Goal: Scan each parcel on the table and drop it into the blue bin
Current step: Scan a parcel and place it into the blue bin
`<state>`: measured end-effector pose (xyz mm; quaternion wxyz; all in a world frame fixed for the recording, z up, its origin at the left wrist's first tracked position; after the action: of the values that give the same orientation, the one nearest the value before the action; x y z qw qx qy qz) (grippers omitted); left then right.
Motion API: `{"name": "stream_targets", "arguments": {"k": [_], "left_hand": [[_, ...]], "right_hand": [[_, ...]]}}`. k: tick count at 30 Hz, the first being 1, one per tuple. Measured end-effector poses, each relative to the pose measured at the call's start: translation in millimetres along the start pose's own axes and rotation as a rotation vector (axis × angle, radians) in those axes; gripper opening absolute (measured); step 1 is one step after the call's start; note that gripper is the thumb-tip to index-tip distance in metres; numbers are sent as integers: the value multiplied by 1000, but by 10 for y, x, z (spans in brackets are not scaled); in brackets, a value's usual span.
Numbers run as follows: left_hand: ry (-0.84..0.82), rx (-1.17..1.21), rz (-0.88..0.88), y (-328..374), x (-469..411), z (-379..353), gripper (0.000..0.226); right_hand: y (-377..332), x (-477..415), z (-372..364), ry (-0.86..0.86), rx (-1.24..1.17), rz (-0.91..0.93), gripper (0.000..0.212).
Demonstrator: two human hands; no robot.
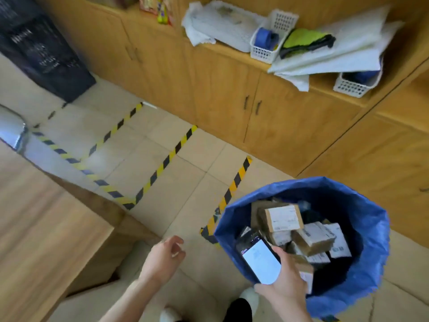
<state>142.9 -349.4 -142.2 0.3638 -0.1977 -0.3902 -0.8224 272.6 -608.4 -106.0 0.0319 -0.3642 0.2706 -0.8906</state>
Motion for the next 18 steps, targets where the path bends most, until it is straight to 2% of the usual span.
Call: {"name": "stream_targets", "arguments": {"k": [8,12,18], "left_hand": [[284,45,-51,-1229,1205,1425,21],[422,133,34,-1930,1802,1906,27],[658,305,236,-2853,2568,2336,31]], "right_hand": [[-1719,758,-1183,-158,200,322,95],[-2524,1081,-1788,-303,380,468,97],[-3525,1496,-2567,-545,499,675,93]]}}
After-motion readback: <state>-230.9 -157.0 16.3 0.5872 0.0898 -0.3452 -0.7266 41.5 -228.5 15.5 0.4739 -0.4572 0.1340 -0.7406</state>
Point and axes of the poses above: each hand's wrist, its own x-axis away from the middle knuckle, its own z-axis out of the back of the hand, y = z × x, the point moved 2 cm from there along -x, towards the middle knuckle, and after that the axes turned 6 degrees about -y, right-handed, at the moved point
